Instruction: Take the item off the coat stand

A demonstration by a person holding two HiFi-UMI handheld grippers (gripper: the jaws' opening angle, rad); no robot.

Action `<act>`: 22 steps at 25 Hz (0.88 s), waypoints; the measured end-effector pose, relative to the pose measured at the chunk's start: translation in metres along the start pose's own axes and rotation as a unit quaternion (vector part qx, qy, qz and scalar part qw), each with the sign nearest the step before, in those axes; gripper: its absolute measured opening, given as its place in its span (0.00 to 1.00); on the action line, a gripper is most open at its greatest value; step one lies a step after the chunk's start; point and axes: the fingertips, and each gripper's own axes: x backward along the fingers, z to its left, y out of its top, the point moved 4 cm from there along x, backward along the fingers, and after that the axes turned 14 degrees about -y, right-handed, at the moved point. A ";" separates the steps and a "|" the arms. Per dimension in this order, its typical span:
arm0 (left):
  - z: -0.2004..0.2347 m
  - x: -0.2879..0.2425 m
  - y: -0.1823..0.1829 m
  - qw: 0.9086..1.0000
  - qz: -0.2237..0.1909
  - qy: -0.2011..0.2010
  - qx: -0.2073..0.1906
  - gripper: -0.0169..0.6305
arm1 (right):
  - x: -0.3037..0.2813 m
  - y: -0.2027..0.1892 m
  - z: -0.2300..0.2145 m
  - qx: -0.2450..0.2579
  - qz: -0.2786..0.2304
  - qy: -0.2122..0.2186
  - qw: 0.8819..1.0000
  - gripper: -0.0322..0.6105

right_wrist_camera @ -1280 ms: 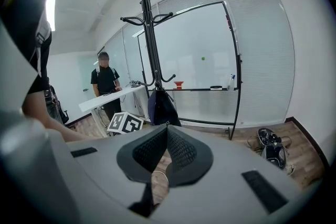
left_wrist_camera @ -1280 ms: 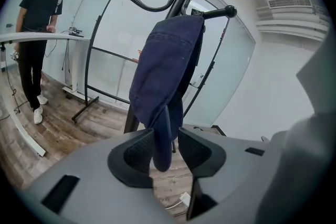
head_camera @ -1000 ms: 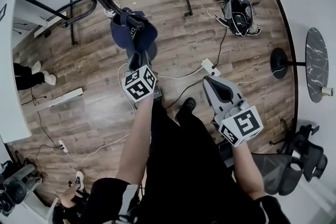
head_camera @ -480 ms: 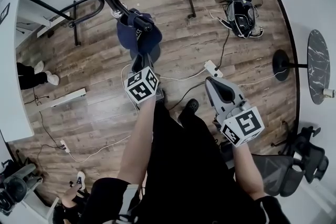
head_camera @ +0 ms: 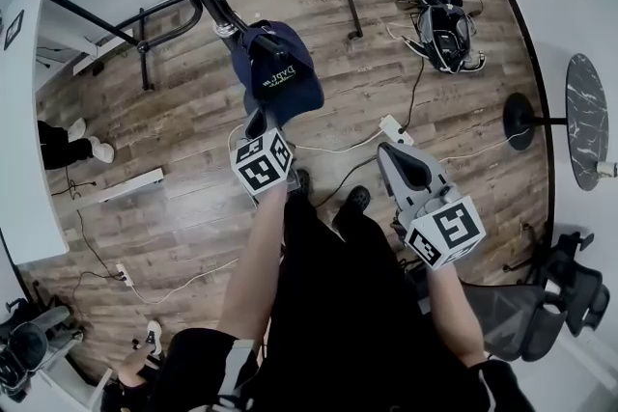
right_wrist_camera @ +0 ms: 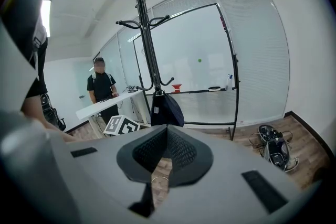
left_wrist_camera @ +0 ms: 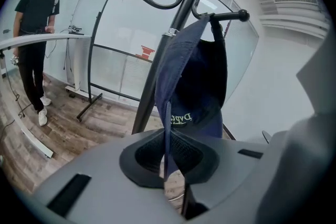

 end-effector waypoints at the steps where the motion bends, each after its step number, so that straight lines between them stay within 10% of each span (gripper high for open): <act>1: -0.002 0.000 0.000 1.000 0.002 -0.003 -0.004 0.08 | 0.001 0.000 0.000 -0.001 -0.001 -0.001 1.000 0.10; 22: -0.030 0.024 0.002 0.997 0.015 -0.067 -0.036 0.07 | 0.010 0.005 0.012 -0.025 -0.025 -0.022 0.999 0.10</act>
